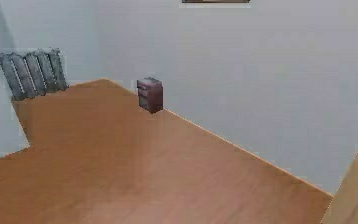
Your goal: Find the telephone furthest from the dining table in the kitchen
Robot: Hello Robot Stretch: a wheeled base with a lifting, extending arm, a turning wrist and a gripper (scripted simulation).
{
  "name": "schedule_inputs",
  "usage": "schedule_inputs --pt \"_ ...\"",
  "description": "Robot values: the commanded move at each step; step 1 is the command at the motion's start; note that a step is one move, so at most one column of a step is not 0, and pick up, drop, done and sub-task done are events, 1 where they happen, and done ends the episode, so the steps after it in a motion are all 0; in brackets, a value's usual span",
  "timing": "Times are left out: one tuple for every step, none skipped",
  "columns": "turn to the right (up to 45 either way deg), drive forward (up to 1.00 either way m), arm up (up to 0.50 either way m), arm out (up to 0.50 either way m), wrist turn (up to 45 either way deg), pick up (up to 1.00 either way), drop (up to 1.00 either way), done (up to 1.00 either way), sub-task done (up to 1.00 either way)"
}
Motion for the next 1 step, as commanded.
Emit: schedule_inputs --pt "45.0 0.00 0.00 0.00 0.0 0.00 0.00 0.00 0.00"
